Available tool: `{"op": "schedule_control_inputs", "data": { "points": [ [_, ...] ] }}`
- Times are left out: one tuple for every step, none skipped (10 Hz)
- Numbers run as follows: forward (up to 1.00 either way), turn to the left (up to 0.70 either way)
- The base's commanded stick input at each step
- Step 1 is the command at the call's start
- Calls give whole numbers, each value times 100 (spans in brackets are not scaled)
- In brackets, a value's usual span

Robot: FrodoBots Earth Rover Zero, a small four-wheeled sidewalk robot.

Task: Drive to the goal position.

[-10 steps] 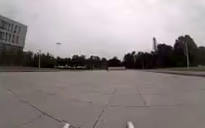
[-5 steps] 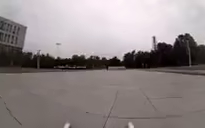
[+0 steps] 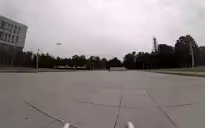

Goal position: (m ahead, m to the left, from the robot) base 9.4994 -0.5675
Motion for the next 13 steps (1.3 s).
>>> {"op": "schedule_control_inputs", "data": {
  "points": [
    [85,0],
    [85,0],
    [85,0],
    [85,0],
    [85,0],
    [85,0],
    [85,0],
    [85,0],
    [85,0],
    [85,0],
    [85,0],
    [85,0],
    [85,0]
  ]
}}
